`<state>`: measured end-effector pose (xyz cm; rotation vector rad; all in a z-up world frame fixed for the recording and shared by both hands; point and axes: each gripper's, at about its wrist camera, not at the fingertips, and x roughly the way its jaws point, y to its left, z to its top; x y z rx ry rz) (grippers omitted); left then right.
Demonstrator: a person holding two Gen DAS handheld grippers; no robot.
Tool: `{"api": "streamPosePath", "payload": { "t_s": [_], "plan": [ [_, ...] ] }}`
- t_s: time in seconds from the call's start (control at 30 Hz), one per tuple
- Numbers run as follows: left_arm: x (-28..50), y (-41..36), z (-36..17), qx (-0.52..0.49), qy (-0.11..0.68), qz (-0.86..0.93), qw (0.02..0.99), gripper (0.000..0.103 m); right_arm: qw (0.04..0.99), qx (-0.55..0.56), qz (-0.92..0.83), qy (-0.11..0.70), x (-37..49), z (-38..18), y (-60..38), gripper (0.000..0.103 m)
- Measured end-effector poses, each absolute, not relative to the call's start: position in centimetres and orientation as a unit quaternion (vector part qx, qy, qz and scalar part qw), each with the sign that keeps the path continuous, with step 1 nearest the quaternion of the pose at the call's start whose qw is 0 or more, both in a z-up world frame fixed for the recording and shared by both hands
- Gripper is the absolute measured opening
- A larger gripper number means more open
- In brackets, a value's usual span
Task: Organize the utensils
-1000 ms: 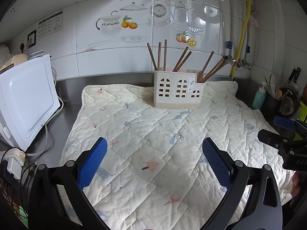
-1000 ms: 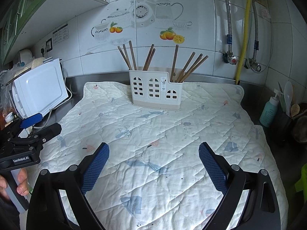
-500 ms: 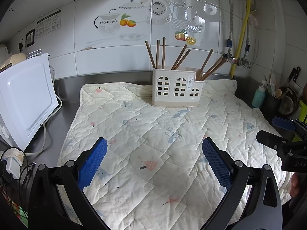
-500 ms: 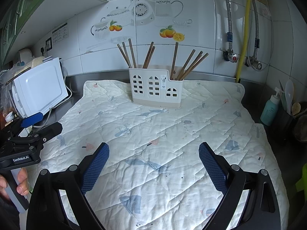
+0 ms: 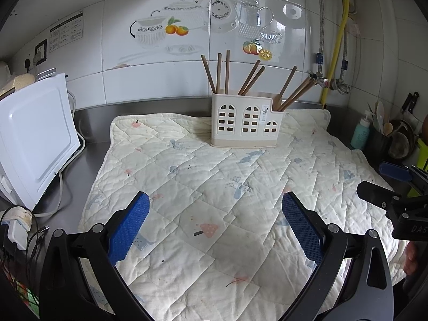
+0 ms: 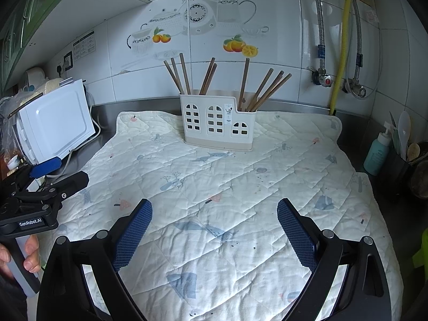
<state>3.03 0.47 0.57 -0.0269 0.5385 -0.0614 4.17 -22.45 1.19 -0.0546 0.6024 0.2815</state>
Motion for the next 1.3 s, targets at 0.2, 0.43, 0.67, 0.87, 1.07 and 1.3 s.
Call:
{"api": "streamPosePath", "payload": {
  "t_s": [0.2, 0.43, 0.67, 0.87, 1.07, 1.3],
  "plan": [
    [3.11, 0.37, 0.50, -0.012, 0.267, -0.032, 0.963, 0.098, 0.945, -0.026, 0.138, 0.296, 4.18, 1.20, -22.38, 0.091],
    [3.21, 0.51, 0.33, -0.027, 0.274, -0.053, 0.960, 0.098, 0.944, -0.027, 0.140, 0.296, 4.17, 1.07, -22.26, 0.091],
    [3.11, 0.43, 0.44, -0.023, 0.271, -0.056, 0.961, 0.098, 0.945, -0.027, 0.140, 0.296, 4.15, 1.10, -22.27, 0.091],
    [3.00, 0.48, 0.61, -0.021, 0.267, -0.054, 0.962, 0.098, 0.944, -0.026, 0.141, 0.296, 4.13, 1.08, -22.29, 0.091],
    [3.02, 0.33, 0.65, -0.017, 0.266, -0.055, 0.962, 0.098, 0.944, -0.027, 0.141, 0.296, 4.14, 1.06, -22.20, 0.091],
    [3.03, 0.15, 0.65, -0.012, 0.266, -0.051, 0.962, 0.098, 0.944, -0.026, 0.141, 0.296, 4.15, 1.05, -22.19, 0.091]
  ]
}}
